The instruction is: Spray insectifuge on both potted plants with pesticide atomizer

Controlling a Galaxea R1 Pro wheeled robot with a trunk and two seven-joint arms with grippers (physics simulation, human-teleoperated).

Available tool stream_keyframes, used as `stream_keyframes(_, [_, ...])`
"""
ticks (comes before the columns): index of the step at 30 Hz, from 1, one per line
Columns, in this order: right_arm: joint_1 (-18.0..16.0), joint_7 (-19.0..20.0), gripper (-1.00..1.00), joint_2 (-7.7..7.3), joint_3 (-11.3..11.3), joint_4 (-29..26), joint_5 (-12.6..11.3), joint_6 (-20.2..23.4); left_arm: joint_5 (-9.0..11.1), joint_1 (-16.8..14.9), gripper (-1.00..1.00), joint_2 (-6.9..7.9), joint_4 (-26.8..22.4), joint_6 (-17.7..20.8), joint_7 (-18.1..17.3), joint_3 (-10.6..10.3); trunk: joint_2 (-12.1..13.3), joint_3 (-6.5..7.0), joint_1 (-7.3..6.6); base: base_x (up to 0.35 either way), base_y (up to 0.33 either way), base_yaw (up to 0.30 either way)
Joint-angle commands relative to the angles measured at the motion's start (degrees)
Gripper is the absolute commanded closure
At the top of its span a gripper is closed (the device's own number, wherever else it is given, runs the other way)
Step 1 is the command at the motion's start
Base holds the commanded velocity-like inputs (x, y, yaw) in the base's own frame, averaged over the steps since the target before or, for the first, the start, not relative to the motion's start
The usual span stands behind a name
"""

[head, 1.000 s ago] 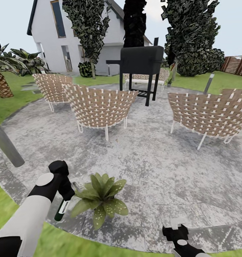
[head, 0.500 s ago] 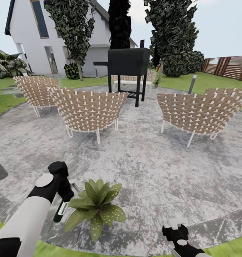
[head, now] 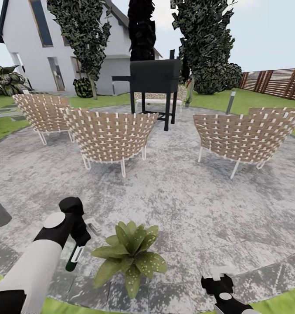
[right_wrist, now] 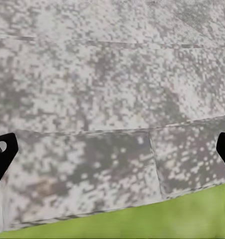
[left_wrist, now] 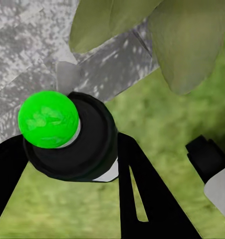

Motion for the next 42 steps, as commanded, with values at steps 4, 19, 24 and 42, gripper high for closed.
stream_keyframes(4, [0.0, -0.1, -1.0, 0.04, 0.4, -0.1, -0.7, -0.2, -0.4, 0.1, 1.0, 0.13, 0.0, 0.6, -0.5, 0.0, 0.0, -0.05, 0.0, 0.084, 0.116, 0.0])
stream_keyframes(19, [-0.1, -0.1, -1.0, 0.51, 0.4, -0.1, -0.8, -0.1, -0.4, 0.2, 1.0, -0.08, -0.7, 0.6, -0.5, 0.1, 0.0, 0.12, 0.0, -0.092, 0.132, -0.169])
stream_keyframes(24, [-0.1, -0.1, -1.0, 0.49, 0.4, -0.1, -0.8, -0.1, -0.4, 0.1, 1.0, -0.13, -0.7, 0.7, -0.5, 0.1, 0.0, 0.12, 0.0, -0.061, 0.293, -0.001])
stream_keyframes(42, [0.0, 0.0, -1.0, 0.12, 0.3, -0.1, -0.8, -0.1, -0.2, 0.3, 1.0, -0.71, 0.0, 0.8, -0.5, 0.3, 0.0, 0.51, 0.0, -0.032, 0.299, -0.209])
